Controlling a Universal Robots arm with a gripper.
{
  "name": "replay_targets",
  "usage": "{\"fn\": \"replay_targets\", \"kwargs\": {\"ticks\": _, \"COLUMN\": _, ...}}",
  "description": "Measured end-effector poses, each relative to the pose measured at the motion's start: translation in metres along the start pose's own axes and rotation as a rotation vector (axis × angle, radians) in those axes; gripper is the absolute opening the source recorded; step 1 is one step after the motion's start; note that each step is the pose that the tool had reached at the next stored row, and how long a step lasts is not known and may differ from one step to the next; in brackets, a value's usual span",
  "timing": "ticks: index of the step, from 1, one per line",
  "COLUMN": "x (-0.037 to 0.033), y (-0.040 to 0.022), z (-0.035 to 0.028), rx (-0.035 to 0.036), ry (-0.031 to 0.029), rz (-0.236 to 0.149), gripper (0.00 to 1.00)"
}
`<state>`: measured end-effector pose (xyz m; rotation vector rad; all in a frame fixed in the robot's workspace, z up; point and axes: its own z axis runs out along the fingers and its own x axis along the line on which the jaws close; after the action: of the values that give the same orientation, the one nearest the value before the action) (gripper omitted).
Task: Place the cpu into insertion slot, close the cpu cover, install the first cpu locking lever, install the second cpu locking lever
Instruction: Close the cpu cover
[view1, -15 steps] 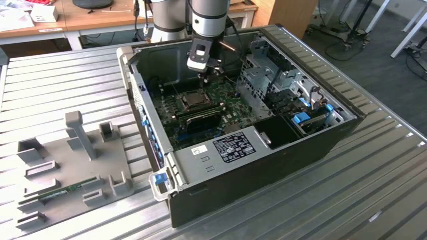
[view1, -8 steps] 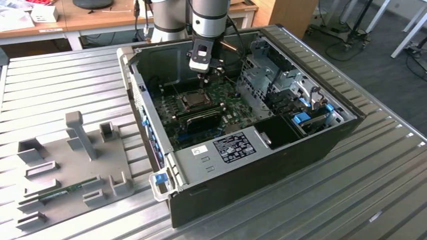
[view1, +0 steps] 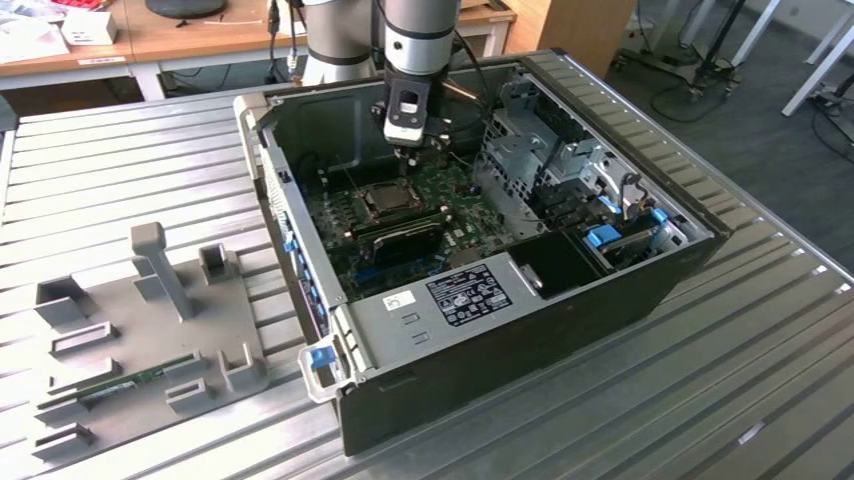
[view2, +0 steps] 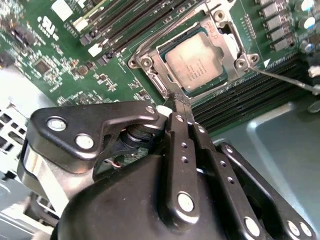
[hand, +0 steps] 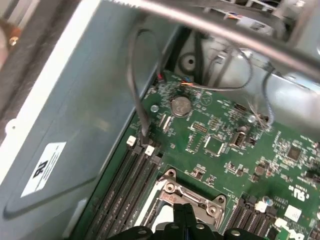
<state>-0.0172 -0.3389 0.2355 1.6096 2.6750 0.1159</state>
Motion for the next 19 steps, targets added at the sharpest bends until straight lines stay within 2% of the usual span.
{"fn": "replay_targets", "kwargs": {"ticks": 7, "x": 0.0000, "y": -0.0001, "z": 0.0005, "rx": 0.0030, "ry": 0.0089, "rz": -0.123, "gripper": 0.10}}
{"fn": "replay_targets", "kwargs": {"ticks": 19, "x": 0.0000, "y": 0.0000, "z": 0.0006, "rx": 0.0031, "ry": 0.0098, "rz": -0.135, "gripper": 0.10}}
